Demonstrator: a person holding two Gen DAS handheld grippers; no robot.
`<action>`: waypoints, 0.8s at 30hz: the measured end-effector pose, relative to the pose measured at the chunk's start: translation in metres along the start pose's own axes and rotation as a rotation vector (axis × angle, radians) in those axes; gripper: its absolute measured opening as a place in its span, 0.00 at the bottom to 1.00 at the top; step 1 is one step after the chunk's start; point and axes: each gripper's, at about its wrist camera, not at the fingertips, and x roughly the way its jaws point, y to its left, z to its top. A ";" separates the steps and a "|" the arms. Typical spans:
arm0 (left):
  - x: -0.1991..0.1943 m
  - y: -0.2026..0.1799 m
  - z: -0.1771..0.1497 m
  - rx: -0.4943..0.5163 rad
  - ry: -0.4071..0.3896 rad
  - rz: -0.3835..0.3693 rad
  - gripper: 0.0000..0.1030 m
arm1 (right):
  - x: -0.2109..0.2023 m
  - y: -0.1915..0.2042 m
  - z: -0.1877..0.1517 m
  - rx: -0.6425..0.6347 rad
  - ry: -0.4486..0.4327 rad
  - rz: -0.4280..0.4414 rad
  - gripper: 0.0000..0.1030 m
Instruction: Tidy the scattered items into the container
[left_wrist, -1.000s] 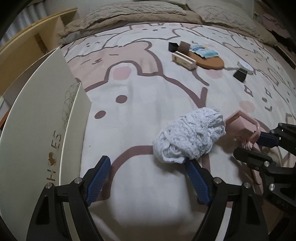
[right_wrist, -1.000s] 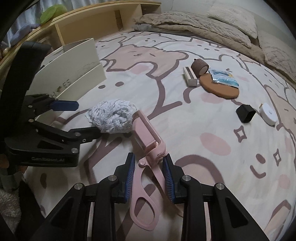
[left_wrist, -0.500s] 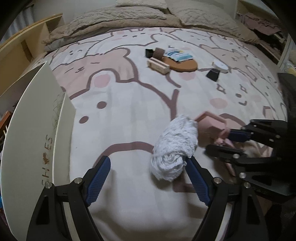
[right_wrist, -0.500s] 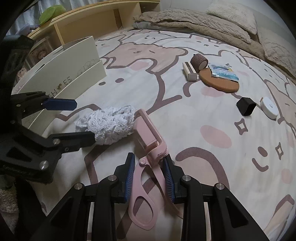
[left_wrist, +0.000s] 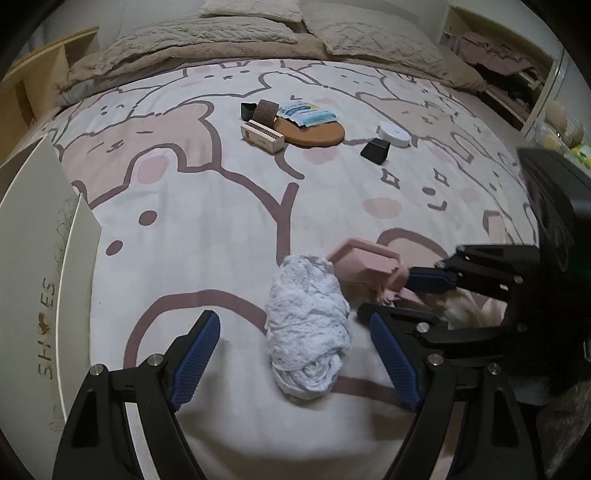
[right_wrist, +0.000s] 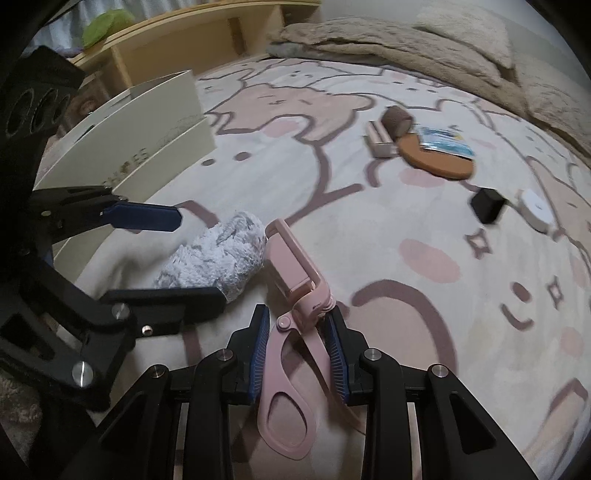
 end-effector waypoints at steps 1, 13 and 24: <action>0.001 -0.001 0.001 -0.004 -0.004 -0.001 0.81 | -0.003 -0.001 -0.001 0.005 -0.001 -0.012 0.30; 0.020 -0.022 -0.002 0.027 0.016 0.012 0.66 | -0.020 -0.027 -0.015 0.109 -0.002 -0.103 0.30; 0.028 -0.016 -0.002 -0.002 0.008 0.083 0.44 | -0.026 -0.032 -0.020 0.151 -0.022 -0.113 0.30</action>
